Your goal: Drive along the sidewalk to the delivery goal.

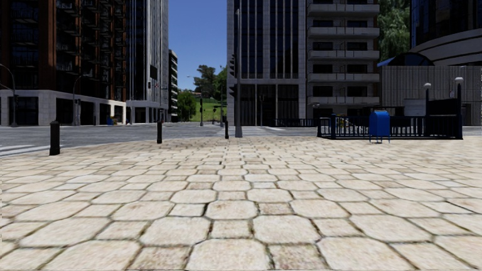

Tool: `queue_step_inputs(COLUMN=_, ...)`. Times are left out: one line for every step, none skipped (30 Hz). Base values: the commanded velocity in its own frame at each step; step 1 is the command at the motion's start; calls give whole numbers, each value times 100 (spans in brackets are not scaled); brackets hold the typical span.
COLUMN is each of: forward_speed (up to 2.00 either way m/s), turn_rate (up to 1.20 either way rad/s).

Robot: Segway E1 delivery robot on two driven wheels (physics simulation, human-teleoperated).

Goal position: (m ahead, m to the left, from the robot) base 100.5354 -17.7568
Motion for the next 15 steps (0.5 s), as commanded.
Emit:
queue_step_inputs(forward_speed=200, turn_rate=-21)
queue_step_inputs(forward_speed=200, turn_rate=-21)
queue_step_inputs(forward_speed=200, turn_rate=-22)
queue_step_inputs(forward_speed=200, turn_rate=-22)
queue_step_inputs(forward_speed=200, turn_rate=-23)
queue_step_inputs(forward_speed=200, turn_rate=-24)
queue_step_inputs(forward_speed=200, turn_rate=-26)
queue_step_inputs(forward_speed=200, turn_rate=-27)
queue_step_inputs(forward_speed=200, turn_rate=-27)
queue_step_inputs(forward_speed=200, turn_rate=-27)
queue_step_inputs(forward_speed=200, turn_rate=-27)
queue_step_inputs(forward_speed=200, turn_rate=-27)
queue_step_inputs(forward_speed=200, turn_rate=-27)
queue_step_inputs(forward_speed=200, turn_rate=-27)
queue_step_inputs(forward_speed=200, turn_rate=-27)
